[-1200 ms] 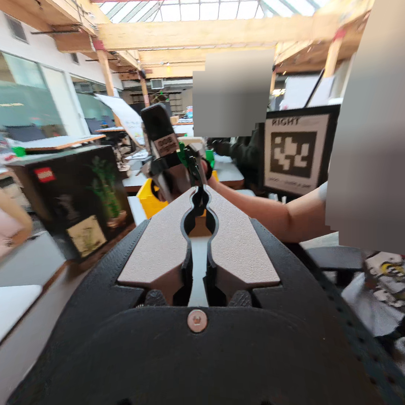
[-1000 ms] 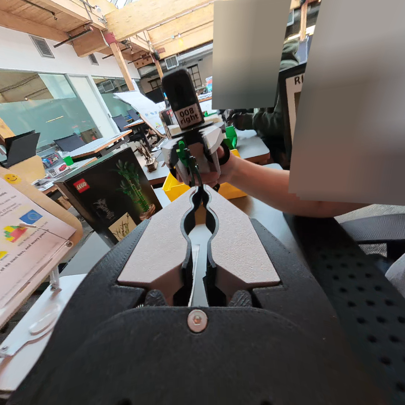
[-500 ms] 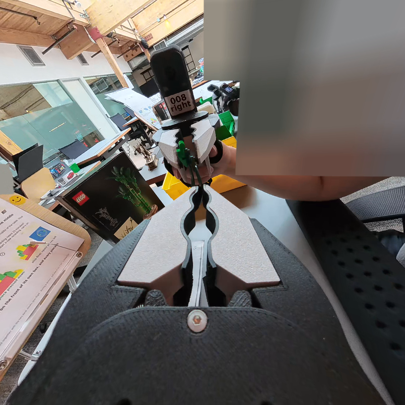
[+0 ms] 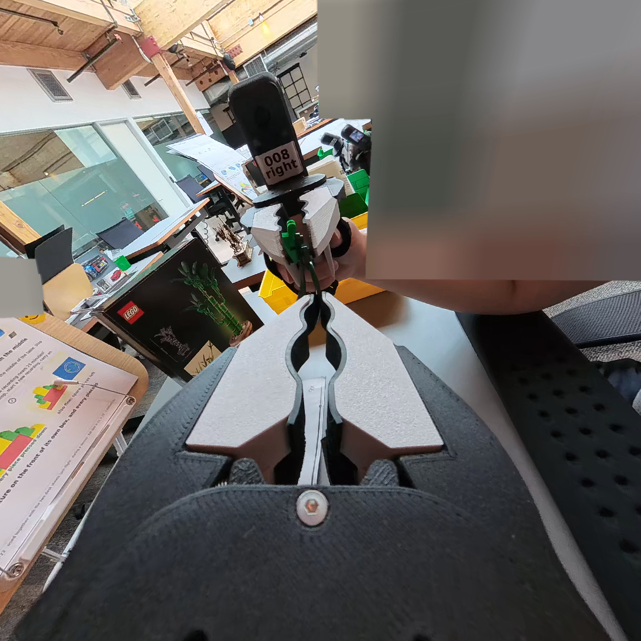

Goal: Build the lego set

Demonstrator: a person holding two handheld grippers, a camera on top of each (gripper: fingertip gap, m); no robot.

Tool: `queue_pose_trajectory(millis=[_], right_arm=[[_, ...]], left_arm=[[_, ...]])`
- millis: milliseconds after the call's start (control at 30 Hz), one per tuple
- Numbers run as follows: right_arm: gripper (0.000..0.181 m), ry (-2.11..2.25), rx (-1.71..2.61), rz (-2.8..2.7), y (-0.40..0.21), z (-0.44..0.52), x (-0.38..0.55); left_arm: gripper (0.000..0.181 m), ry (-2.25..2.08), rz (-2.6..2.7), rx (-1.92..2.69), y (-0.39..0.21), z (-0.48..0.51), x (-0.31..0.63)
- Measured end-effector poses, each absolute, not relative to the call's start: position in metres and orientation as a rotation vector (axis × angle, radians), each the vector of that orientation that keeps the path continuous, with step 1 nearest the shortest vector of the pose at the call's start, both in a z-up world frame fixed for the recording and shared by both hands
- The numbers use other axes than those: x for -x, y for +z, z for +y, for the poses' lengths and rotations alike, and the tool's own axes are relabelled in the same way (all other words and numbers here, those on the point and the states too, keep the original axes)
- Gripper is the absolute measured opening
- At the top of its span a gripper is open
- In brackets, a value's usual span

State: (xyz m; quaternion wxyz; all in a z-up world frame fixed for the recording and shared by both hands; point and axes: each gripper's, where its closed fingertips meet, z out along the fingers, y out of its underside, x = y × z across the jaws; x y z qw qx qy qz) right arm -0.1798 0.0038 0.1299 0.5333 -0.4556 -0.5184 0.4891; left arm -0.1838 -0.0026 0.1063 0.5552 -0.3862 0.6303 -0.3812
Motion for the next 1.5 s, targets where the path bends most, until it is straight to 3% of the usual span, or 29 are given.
queue_pose_trajectory(millis=[367,567,667,1300,1467,1500], right_arm=[[0.012,1.207,1.030,-1.214,0.129,0.007,0.180],[0.023,1.155,1.018,-1.199,0.130,0.009,0.181],[0.013,1.125,1.030,-1.189,0.131,0.012,0.182],[0.009,1.321,1.026,-1.175,0.124,0.012,0.190],[0.012,1.350,1.022,-1.162,0.124,0.014,0.193],[0.025,1.350,1.025,-1.154,0.124,0.015,0.193]], left_arm=[[0.000,-0.943,1.489,0.949,0.105,-0.001,0.184],[0.000,-1.022,1.456,1.000,0.107,0.003,0.183],[0.000,-1.053,1.446,0.999,0.109,0.002,0.183],[0.000,-1.059,1.499,1.058,0.103,0.005,0.191],[0.000,-1.072,1.506,1.070,0.103,0.005,0.195],[0.000,-1.073,1.511,1.078,0.103,0.005,0.196]])
